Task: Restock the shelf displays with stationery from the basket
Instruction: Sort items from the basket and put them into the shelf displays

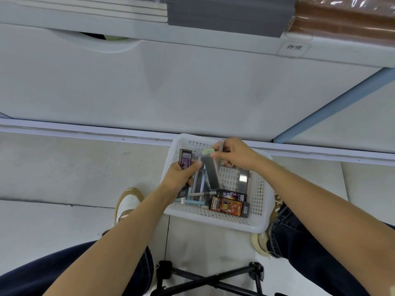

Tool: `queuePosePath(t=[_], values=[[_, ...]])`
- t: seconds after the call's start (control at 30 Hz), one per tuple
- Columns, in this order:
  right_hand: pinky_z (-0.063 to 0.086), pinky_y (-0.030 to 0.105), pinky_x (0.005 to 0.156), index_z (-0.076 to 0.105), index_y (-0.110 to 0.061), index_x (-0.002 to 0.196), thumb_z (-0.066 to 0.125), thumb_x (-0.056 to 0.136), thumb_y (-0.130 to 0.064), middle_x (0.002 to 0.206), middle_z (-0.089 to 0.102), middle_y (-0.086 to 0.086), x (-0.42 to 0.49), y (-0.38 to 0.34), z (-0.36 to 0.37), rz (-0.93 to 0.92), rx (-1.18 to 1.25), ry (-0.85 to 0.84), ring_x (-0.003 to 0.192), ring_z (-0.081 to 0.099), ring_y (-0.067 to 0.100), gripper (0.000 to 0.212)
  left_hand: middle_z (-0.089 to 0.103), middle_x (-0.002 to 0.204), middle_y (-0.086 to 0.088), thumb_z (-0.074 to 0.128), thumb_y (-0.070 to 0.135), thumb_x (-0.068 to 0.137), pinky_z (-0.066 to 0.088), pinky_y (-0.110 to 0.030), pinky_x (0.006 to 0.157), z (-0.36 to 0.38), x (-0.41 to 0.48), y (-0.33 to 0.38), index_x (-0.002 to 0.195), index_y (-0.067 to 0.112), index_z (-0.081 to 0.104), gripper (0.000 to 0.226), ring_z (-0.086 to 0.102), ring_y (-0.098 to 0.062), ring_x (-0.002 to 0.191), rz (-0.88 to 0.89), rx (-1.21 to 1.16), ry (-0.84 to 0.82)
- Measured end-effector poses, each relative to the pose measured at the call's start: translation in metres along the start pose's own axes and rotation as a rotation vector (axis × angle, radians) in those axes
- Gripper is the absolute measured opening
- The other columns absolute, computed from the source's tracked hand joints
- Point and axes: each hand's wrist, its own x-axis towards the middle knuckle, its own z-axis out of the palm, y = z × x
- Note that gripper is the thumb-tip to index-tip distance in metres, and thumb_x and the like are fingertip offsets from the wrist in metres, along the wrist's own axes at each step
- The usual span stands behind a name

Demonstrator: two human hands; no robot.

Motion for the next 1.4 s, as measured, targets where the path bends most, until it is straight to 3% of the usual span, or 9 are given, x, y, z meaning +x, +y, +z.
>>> queuePosePath(t=[0.1,0.2,0.33,0.5,0.63,0.83,0.97,1.07,1.4], values=[[0.045,0.019,0.052,0.074,-0.028,0.087,0.067,0.090,-0.024,0.051,0.057,-0.009,-0.008,-0.025,-0.004,-0.052,0.175,-0.040,0.045,0.049,0.005,0.008,0.056,0.050,0.011,0.073,0.025,0.085,0.045,-0.019,0.050,0.010,-0.005,0.009,0.077,0.012,0.061,0.019,0.049,-0.004,0.045,0.068,0.070,-0.038],[0.046,0.021,0.054,0.072,-0.030,0.069,0.068,0.090,-0.021,0.060,0.057,0.001,-0.012,-0.040,-0.006,-0.074,0.307,-0.002,0.046,0.046,0.008,0.024,0.061,0.051,0.008,0.073,0.022,0.086,0.044,-0.019,0.046,0.012,-0.012,0.020,0.076,0.016,0.062,0.016,0.056,-0.006,0.046,0.129,0.028,-0.044],[0.049,0.024,0.062,0.069,-0.004,0.098,0.049,0.100,-0.030,0.064,0.065,-0.001,-0.019,-0.064,-0.016,-0.091,0.384,0.106,0.048,0.047,0.011,0.033,0.075,0.074,0.002,0.071,0.022,0.087,0.055,-0.025,0.054,0.005,-0.022,0.043,0.095,0.014,0.066,0.012,0.069,-0.012,0.066,0.133,-0.120,0.056],[0.043,0.021,0.061,0.066,0.000,0.106,0.039,0.104,-0.031,0.061,0.046,0.005,-0.037,-0.099,-0.034,-0.179,0.535,0.223,0.056,0.044,0.015,0.041,0.072,0.101,-0.013,0.070,0.027,0.088,0.058,-0.041,0.076,0.000,-0.036,0.072,0.111,0.001,0.066,0.035,0.068,-0.027,0.085,0.143,-0.268,0.200],[0.055,0.025,0.069,0.064,0.004,0.102,0.050,0.099,-0.011,0.082,0.062,0.010,-0.056,-0.125,-0.038,-0.265,0.663,0.224,0.067,0.060,0.018,0.020,0.076,0.082,-0.004,0.066,0.019,0.091,0.055,-0.026,0.053,0.008,-0.055,0.101,0.093,0.012,0.069,0.009,0.070,-0.014,0.067,0.279,-0.454,0.153],[0.056,0.023,0.065,0.066,0.004,0.110,0.068,0.086,0.000,0.079,0.067,0.014,-0.093,-0.144,-0.053,-0.218,0.330,0.100,0.064,0.066,0.018,0.025,0.076,0.079,-0.002,0.068,0.017,0.089,0.057,-0.036,0.072,0.002,-0.087,0.142,0.089,0.015,0.069,0.002,0.067,-0.020,0.077,0.538,-0.374,0.276],[0.059,0.031,0.077,0.065,0.002,0.113,0.065,0.089,-0.003,0.085,0.069,0.015,-0.111,-0.161,-0.054,-0.234,0.196,0.032,0.075,0.069,0.021,0.025,0.076,0.076,0.001,0.068,0.021,0.090,0.057,-0.027,0.059,0.008,-0.109,0.163,0.093,0.015,0.067,0.008,0.071,-0.011,0.070,0.621,-0.355,0.228],[0.056,0.032,0.083,0.064,0.004,0.114,0.062,0.091,-0.005,0.089,0.070,0.014,-0.123,-0.176,-0.062,-0.295,0.248,0.109,0.081,0.070,0.021,0.024,0.077,0.082,0.000,0.068,0.026,0.090,0.057,-0.030,0.065,0.010,-0.125,0.176,0.101,0.014,0.067,0.017,0.070,-0.014,0.074,0.632,-0.396,0.265],[0.046,0.026,0.091,0.065,-0.013,0.098,0.068,0.088,-0.015,0.089,0.075,0.000,-0.159,-0.239,-0.084,-0.571,0.388,0.340,0.088,0.068,0.010,0.011,0.077,0.093,-0.006,0.068,0.023,0.088,0.055,-0.024,0.058,0.034,-0.180,0.220,0.111,0.015,0.066,0.024,0.073,-0.012,0.080,0.639,-0.220,-0.075]])
